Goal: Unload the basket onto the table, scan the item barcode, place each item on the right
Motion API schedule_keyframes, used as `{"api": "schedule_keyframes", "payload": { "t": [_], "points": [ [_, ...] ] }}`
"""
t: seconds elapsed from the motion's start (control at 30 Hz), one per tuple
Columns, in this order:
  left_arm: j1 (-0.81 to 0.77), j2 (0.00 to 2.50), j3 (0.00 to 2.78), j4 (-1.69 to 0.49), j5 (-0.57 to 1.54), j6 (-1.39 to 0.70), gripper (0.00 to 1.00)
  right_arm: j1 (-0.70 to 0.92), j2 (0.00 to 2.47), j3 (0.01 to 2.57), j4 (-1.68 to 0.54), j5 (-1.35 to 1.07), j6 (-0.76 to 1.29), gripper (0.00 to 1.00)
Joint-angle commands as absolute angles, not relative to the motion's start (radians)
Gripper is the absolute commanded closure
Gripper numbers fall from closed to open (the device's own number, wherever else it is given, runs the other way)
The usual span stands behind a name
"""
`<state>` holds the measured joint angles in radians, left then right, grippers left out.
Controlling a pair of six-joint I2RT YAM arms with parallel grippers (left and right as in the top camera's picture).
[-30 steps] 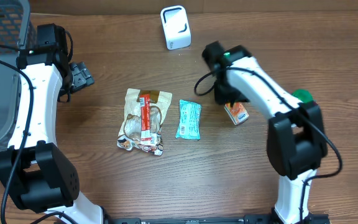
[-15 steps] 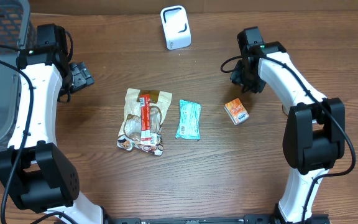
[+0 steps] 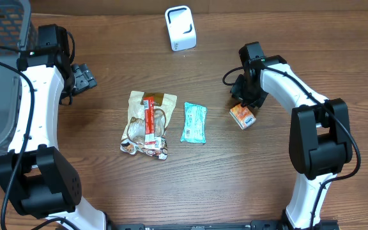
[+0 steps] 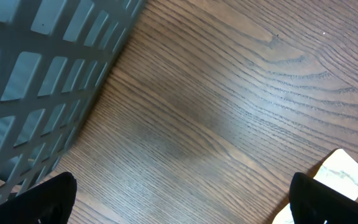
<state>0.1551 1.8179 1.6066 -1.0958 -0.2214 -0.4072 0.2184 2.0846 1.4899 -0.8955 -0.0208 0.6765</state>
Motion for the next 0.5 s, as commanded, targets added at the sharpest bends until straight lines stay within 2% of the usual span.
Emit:
{"api": "schedule_keyframes", "payload": {
  "t": [0.0,0.13,0.47],
  "points": [
    [0.157,1.797,1.626,-1.095,-0.232,-0.381,0.0,0.245,2.077,1.486,-0.905,-0.073,0.634,0.67],
    [0.157,1.797,1.626,-1.095,-0.232,-0.381,0.0,0.286,2.077,1.486,-0.942,-0.073,0.57,0.67],
    [0.157,1.797,1.626,-1.095,-0.231,-0.381,0.0,0.363,2.077,1.486,-1.068,-0.069,0.567,0.6]
  ]
}}
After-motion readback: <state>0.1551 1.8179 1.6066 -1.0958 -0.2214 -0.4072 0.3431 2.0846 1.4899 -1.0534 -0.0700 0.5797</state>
